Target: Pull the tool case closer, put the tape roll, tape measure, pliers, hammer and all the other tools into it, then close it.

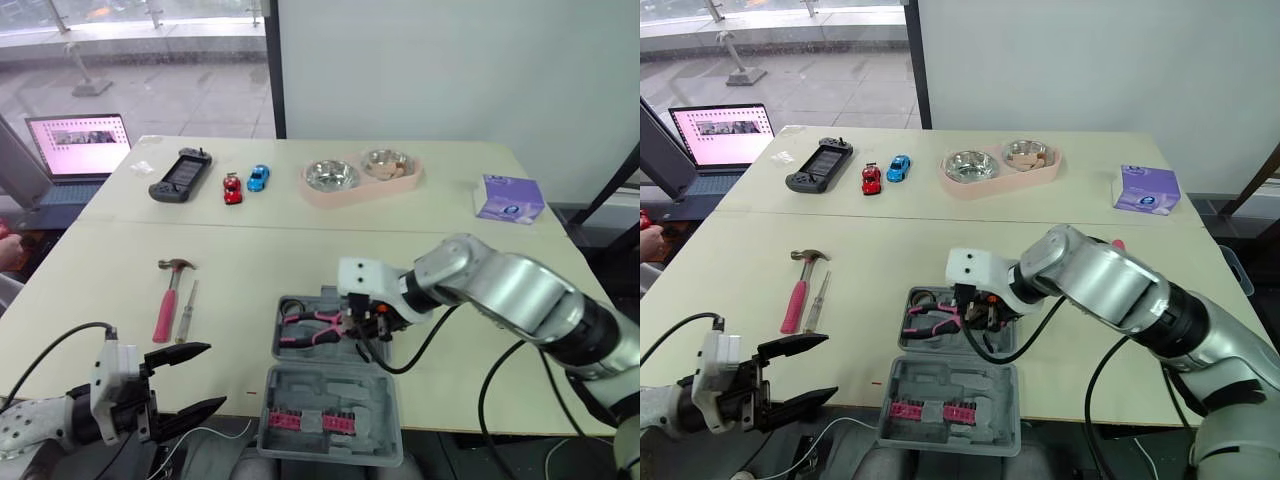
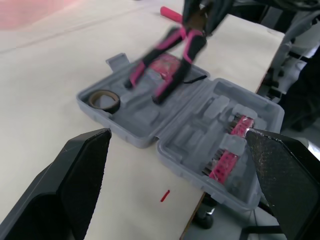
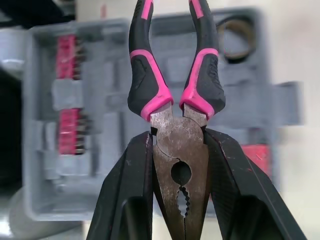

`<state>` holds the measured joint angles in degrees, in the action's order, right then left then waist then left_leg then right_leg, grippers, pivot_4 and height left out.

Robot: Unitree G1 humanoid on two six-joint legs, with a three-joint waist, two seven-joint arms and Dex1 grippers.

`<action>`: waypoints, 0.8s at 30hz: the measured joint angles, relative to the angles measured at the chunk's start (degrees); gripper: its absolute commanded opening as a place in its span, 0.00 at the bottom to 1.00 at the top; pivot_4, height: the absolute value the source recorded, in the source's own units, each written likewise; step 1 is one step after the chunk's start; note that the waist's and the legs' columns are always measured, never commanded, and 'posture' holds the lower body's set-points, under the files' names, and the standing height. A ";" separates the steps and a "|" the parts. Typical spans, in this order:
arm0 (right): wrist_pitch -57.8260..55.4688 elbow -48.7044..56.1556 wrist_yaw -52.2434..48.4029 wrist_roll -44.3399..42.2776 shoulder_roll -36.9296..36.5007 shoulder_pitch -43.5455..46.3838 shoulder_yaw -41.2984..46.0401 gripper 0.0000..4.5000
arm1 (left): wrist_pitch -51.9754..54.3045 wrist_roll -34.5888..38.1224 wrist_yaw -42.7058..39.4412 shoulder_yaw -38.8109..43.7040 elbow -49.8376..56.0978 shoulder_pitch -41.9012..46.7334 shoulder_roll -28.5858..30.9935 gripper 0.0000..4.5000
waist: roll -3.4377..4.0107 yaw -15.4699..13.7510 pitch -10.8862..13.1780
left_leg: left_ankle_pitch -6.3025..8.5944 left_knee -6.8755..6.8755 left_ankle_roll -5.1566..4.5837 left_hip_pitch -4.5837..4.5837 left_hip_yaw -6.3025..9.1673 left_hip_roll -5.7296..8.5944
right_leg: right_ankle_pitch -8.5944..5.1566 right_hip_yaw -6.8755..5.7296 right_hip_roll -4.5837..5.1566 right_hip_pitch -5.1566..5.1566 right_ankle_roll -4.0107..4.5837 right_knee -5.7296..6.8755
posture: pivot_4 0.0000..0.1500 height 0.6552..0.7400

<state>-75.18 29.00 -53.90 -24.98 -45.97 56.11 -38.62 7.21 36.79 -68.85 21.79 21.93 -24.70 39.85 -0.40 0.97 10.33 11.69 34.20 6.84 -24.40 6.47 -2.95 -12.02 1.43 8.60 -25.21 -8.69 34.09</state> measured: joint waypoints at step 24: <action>3.15 -11.98 5.36 6.81 10.26 -1.20 -7.86 0.22 | 0.05 0.66 1.40 1.84 3.21 -1.39 -0.52 1.00 | -0.04 0.40 -0.03 | -0.06 0.08 0.03 0.10 0.08 -0.01 | 0.04 0.00 -0.05 0.03 0.02 0.25 | 1.00 1.00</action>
<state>-72.03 17.02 -48.54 -18.17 -35.70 54.90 -46.48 7.26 37.44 -67.45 23.63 25.14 -26.09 39.33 -0.44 1.37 10.31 11.63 34.28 6.87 -24.31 6.55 -2.96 -11.99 1.43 8.55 -25.19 -8.67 34.34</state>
